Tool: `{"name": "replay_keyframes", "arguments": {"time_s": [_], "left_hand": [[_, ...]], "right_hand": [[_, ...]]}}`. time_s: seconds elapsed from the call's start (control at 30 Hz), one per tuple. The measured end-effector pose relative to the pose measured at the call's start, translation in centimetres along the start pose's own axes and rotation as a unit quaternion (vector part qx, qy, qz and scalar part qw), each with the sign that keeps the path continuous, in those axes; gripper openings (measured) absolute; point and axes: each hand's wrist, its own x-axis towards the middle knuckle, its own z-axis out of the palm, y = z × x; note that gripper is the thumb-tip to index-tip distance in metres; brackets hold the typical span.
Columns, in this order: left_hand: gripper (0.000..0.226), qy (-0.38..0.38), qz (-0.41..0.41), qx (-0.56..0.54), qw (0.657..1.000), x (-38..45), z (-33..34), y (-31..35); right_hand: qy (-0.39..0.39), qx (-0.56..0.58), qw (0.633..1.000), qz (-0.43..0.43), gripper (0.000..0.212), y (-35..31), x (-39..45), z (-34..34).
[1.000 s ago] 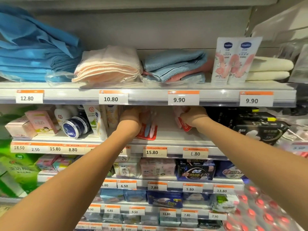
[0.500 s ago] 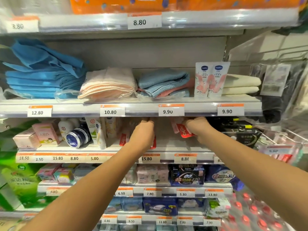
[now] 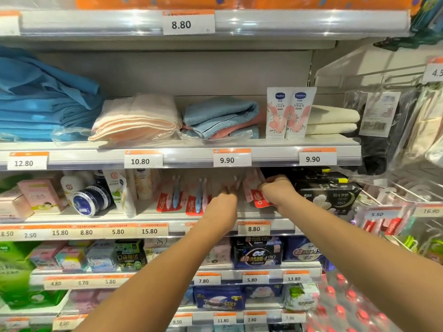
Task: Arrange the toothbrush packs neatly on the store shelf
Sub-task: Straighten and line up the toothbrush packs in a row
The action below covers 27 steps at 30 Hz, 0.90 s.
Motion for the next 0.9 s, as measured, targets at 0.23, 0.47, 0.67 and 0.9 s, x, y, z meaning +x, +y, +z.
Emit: {"name": "replay_keyframes", "arguments": {"time_s": [0.23, 0.47, 0.67, 0.9], "left_hand": [[0.037, -0.046, -0.027, -0.021, 0.998, 1.1, -0.2, 0.3], [0.038, -0.036, -0.020, -0.018, 0.999, 1.3, -0.1, -0.3], [0.038, 0.002, -0.034, -0.049, 0.998, 1.6, -0.4, -1.4], [0.044, 0.000, -0.009, -0.001, 1.000, 1.9, 0.0, -2.3]], "right_hand": [[0.002, -0.004, 1.000, 0.021, 0.027, -2.5, -4.1, -0.1], [-0.020, -0.012, 0.999, 0.044, 0.026, -3.3, -4.4, 0.2], [-0.019, -0.067, 0.997, 0.024, 0.041, -2.9, -3.9, 0.5], [-0.024, -0.327, 0.944, -0.043, 0.036, -3.8, -5.1, -0.3]]}}
